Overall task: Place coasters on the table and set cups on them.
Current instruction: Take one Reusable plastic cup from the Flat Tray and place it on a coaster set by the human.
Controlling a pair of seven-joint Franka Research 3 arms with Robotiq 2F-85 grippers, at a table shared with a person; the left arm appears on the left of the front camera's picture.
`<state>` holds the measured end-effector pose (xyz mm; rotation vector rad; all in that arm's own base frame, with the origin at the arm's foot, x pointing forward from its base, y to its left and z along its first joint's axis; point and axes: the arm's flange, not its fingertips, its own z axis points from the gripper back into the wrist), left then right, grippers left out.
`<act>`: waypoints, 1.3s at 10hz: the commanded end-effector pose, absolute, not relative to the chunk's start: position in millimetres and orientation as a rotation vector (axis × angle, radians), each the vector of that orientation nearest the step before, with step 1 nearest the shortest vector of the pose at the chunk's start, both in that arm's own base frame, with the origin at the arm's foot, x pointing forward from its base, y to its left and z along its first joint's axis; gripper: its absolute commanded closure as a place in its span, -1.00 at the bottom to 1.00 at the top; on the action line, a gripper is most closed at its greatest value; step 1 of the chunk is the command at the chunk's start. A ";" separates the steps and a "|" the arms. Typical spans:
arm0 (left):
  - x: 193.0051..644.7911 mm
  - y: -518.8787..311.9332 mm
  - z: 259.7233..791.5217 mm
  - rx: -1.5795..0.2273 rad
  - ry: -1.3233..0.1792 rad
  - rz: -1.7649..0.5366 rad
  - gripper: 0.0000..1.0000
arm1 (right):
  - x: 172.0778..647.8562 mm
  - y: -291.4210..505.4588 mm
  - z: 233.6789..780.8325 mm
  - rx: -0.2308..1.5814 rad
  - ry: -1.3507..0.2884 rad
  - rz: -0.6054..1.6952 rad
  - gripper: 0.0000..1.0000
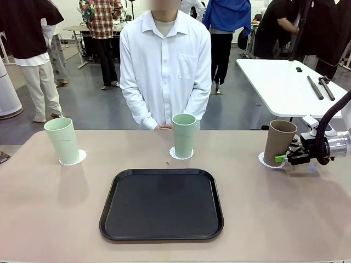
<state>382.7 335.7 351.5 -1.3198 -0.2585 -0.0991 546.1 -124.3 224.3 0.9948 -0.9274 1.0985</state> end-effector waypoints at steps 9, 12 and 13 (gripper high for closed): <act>382.2 336.0 353.6 -1.310 -0.254 -0.091 -1.00 | 545.7 -144.1 220.7 0.898 -0.815 1.190 -1.00; 382.2 336.0 353.6 -1.310 -0.254 -0.091 -1.00 | 528.4 -158.7 234.1 0.793 -0.757 1.219 -1.00; 382.2 336.0 353.6 -1.310 -0.254 -0.091 -1.00 | 518.9 -165.4 250.3 0.783 -0.741 1.200 -1.00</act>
